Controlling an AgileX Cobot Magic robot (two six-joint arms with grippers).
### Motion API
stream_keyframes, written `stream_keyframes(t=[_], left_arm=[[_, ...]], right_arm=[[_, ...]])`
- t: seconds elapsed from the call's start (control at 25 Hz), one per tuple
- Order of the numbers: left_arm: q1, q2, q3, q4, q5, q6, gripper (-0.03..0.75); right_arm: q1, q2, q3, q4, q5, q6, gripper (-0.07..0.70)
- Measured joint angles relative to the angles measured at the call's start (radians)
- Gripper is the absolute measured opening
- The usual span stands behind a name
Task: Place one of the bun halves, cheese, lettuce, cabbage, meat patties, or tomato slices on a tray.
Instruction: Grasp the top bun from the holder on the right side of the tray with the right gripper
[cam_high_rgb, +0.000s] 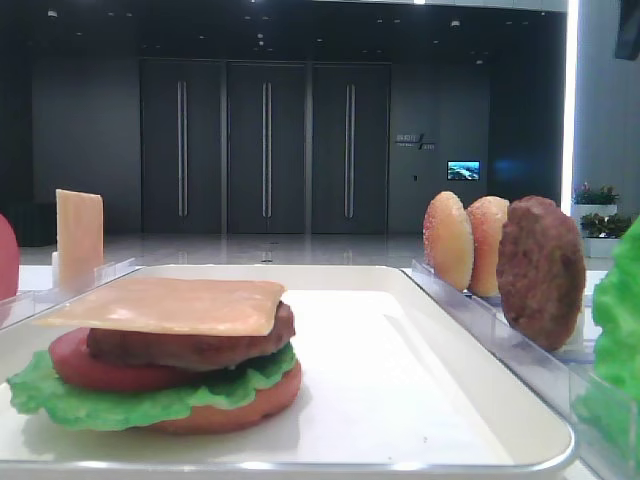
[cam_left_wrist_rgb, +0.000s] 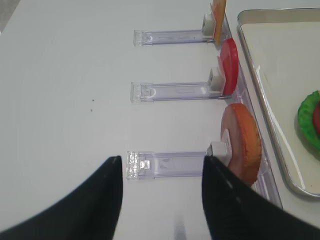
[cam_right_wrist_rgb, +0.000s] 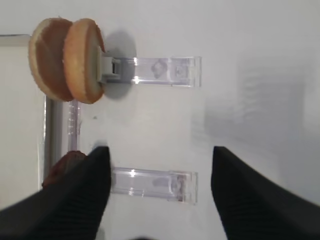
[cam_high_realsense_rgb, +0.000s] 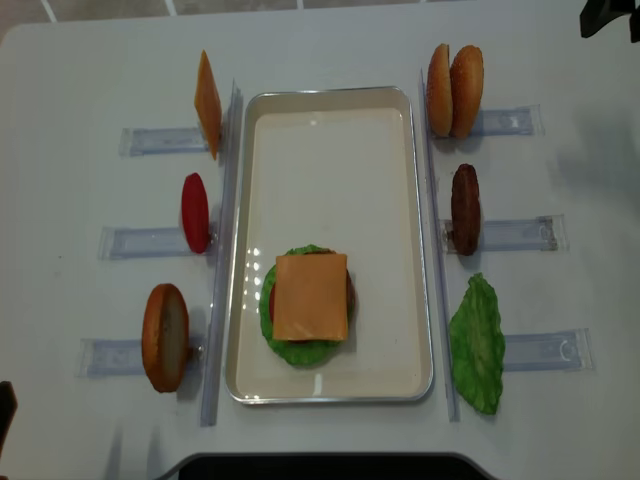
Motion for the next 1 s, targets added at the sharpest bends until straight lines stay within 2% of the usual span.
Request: stream_keyframes(t=[0.08,0.24,0.32,0.48,0.68,1.0], left_arm=[[0.000,0.000,0.000,0.000,0.000,0.000,0.391],[0.000,0.000,0.000,0.000,0.000,0.000,0.391],[0.000,0.000,0.000,0.000,0.000,0.000,0.391],[0.000,0.000,0.000,0.000,0.000,0.000,0.391],[0.000,0.000,0.000,0.000,0.000,0.000,0.391],[0.000,0.000,0.000,0.000,0.000,0.000,0.391]], right_arm=[[0.053,0.002,-0.005,0.000,-0.044,0.003,0.422],[0.222,0.056,-0.067,0.004,-0.113,0.046,0.427],[0.299,0.114,-0.129,0.007,-0.118,0.078,0.435],[0.392,0.229,-0.233,-0.013,-0.107,0.142,0.447],[0.417,0.294,-0.253,-0.075,-0.083,0.194,0.490],[0.355,0.337,-0.254,-0.106,-0.055,0.231,0.502]])
